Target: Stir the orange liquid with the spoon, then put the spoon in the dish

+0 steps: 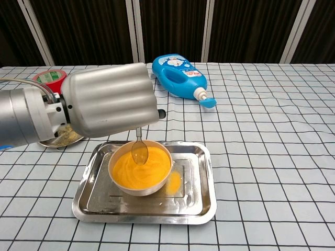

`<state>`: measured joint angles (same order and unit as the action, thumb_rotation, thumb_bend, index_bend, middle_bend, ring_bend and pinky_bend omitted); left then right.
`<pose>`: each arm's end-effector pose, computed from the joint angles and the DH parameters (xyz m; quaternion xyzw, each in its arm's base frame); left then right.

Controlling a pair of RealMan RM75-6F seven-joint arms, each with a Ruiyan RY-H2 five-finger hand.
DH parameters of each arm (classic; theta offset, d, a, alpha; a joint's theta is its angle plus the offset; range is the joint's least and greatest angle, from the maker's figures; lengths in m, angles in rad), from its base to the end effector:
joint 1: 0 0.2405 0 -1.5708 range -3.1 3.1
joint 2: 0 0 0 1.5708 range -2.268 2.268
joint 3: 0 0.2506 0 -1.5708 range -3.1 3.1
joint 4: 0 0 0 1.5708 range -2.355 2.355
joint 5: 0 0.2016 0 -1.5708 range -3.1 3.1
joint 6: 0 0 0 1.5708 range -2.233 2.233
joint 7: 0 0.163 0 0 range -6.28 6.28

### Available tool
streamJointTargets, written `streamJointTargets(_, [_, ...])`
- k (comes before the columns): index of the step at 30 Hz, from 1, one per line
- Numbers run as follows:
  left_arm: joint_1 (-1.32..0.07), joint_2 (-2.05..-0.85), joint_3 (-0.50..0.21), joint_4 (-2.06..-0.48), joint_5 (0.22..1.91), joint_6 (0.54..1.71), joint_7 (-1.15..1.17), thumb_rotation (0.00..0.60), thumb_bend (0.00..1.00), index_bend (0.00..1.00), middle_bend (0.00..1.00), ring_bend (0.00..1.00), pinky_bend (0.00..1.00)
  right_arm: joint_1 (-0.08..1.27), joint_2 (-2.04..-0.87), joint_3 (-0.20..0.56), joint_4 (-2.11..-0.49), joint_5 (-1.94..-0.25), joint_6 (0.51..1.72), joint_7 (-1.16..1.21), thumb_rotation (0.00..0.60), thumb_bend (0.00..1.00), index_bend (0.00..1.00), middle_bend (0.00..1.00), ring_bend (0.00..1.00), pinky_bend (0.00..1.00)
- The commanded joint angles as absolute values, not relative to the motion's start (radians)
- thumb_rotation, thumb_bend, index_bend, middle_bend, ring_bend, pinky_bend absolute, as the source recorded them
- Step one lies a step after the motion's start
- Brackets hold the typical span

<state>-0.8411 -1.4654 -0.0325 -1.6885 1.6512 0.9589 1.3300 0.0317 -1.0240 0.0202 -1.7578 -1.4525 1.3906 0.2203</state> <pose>-0.0501 0.2696 -0.0238 -0.8292 0.2930 -0.2656 0.3950 -0.3060 -0.1736 0.1642 0.5282 -0.5253 0.4043 0.5306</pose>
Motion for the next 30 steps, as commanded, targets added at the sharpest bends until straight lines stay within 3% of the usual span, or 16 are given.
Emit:
streamJointTargets(1, [-0.838,-1.468,-0.046,-1.686,1.639,0.967,1.32,0.6,0.73,0.81,1.0,1.0,1.0,0.031,-1.024,0.02,-1.758,-1.453,1.391,0.22,0.6,0.31,0.0,0.0,0.0,0.0])
streamJointTargets(18, [-0.893,-1.434,-0.016,-1.662,1.766,0.903,1.329,0.6,0.72,0.81,1.0,1.0,1.0,0.031,-1.023,0.021,-1.758,-1.448,1.39,0.222,0.6,0.31,0.0,0.0,0.0,0.0])
streamJointTargets(30, [-0.739,-1.505,-0.117,-1.619,1.503,1.083,1.18,0.6,0.72,0.8,1.0,1.0,1.0,0.031,-1.022,0.022,-1.758,-1.445,1.389,0.226,0.6,0.31,0.0,0.0,0.0,0.0])
